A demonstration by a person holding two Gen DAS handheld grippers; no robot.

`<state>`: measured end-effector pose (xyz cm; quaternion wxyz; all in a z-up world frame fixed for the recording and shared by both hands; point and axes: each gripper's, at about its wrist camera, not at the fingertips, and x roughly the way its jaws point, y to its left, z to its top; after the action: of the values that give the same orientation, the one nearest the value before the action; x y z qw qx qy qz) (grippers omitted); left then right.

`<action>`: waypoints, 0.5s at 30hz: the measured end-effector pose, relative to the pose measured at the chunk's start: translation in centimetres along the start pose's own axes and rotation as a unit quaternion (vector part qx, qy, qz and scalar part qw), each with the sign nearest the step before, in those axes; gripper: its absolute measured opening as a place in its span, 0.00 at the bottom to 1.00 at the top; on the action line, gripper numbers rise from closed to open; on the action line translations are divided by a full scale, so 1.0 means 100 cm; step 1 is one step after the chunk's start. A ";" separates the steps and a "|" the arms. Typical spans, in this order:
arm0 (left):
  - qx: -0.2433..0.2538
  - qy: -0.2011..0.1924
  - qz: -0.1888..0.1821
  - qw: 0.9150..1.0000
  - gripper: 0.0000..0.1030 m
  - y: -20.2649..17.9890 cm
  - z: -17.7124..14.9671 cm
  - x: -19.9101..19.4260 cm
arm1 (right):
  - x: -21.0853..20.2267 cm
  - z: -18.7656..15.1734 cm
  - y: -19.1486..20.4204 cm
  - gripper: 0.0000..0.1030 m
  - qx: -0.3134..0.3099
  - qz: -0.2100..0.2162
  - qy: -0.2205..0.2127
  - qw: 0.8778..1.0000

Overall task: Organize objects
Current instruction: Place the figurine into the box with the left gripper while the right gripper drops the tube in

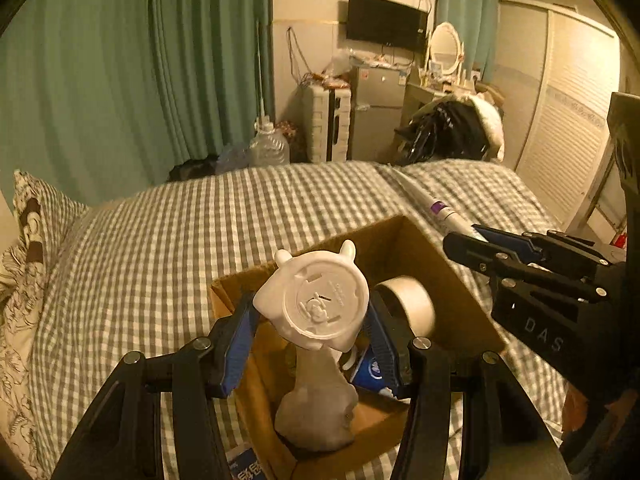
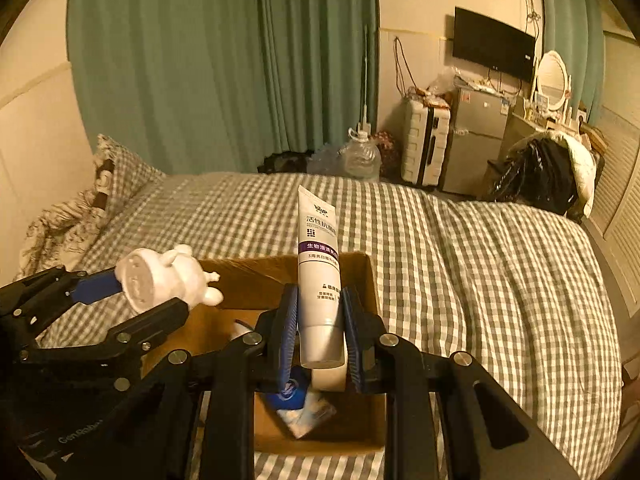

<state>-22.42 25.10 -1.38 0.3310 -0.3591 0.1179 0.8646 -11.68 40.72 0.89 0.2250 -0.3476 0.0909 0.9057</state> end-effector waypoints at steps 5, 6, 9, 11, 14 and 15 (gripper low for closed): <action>-0.001 0.015 0.000 1.000 0.53 0.002 -0.011 0.018 | 0.026 -0.006 -0.012 0.21 0.015 -0.004 0.024 1.000; -0.003 0.017 -0.001 1.000 0.53 0.003 -0.013 0.020 | 0.028 -0.006 -0.013 0.21 0.018 -0.005 0.024 1.000; -0.009 0.022 -0.001 1.000 0.56 0.005 -0.014 0.023 | 0.025 -0.007 -0.016 0.22 0.028 -0.009 0.016 0.999; -0.016 0.025 -0.001 1.000 0.69 0.006 -0.014 0.020 | 0.018 -0.007 -0.017 0.45 0.031 -0.016 0.008 0.999; -0.021 0.017 0.001 1.000 0.79 0.008 -0.013 0.007 | 0.000 -0.005 -0.017 0.60 0.039 -0.024 -0.010 0.999; -0.019 0.013 0.004 1.000 0.81 0.008 -0.012 0.001 | -0.006 -0.004 -0.017 0.60 0.041 -0.024 -0.014 0.999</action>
<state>-22.36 23.97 -2.30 0.3192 -0.3760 0.1076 0.8632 -10.27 41.86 0.95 0.2619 -0.3277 0.1162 0.9003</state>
